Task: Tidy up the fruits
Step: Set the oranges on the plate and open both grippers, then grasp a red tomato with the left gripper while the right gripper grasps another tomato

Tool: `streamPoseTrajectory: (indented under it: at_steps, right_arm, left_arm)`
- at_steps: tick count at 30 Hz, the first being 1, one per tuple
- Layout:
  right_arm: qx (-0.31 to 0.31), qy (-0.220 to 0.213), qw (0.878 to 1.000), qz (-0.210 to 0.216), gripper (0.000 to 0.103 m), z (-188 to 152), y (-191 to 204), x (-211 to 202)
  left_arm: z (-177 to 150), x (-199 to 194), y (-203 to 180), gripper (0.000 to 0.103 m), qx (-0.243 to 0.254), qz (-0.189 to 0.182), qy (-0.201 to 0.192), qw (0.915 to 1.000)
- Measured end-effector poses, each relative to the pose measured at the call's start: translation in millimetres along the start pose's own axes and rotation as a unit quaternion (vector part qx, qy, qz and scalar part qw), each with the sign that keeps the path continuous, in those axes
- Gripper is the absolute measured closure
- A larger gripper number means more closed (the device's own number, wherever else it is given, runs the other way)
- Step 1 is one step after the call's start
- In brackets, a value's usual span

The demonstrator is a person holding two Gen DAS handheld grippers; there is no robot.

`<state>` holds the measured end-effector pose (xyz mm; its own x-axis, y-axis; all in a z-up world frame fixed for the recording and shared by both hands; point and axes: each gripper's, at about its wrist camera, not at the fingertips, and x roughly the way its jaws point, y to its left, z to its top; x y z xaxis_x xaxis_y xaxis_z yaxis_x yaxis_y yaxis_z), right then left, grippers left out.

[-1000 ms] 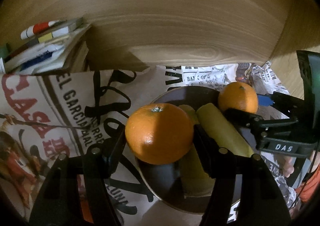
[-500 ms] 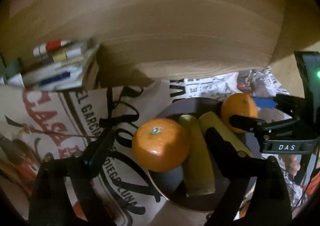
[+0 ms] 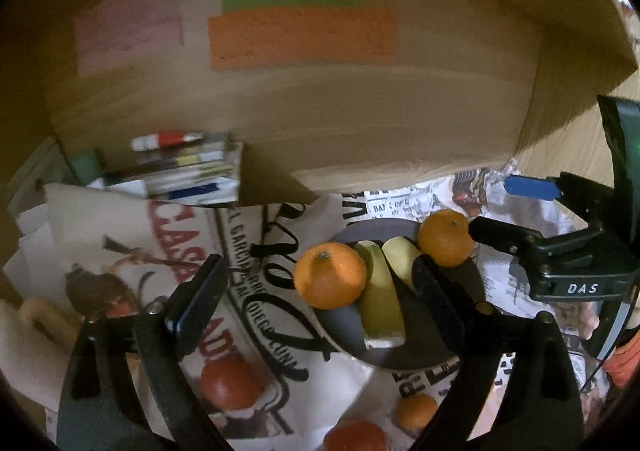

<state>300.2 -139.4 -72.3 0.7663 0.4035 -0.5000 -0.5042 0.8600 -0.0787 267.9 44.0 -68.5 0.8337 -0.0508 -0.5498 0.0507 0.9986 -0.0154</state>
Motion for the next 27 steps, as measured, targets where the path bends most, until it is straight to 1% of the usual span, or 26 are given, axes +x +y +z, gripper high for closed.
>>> streamPoseTrajectory:
  at_steps: [4,7,9,14,18,21,27]
  right_arm:
    - [-0.017,-0.021,1.000,0.001,0.013,-5,17,-19]
    - [-0.029,-0.031,0.999,0.006,0.011,-9,31,-30]
    - [-0.035,-0.035,0.999,0.012,0.009,-12,41,-35]
    - [-0.048,-0.034,0.998,0.031,0.009,-21,68,-38]
    - [-0.068,-0.018,0.996,0.054,0.009,-34,94,-32]
    - [-0.084,0.007,0.994,0.074,0.009,-45,116,-20]
    - [-0.107,0.051,0.988,0.097,0.010,-65,147,1]
  left_arm:
    - [-4,-26,11,0.007,-0.009,0.006,-0.017,0.9998]
    - [-12,-40,19,0.007,-0.013,0.017,-0.021,0.9996]
    - [-16,-46,23,0.007,-0.013,0.022,-0.020,0.9995]
    - [-37,-67,37,0.007,-0.014,0.037,-0.020,0.9990]
    - [-58,-78,49,0.007,-0.024,0.042,-0.004,0.9988]
    - [-76,-84,58,0.007,-0.031,0.051,0.008,0.9982]
    - [-107,-87,76,0.007,-0.047,0.059,0.036,0.9965]
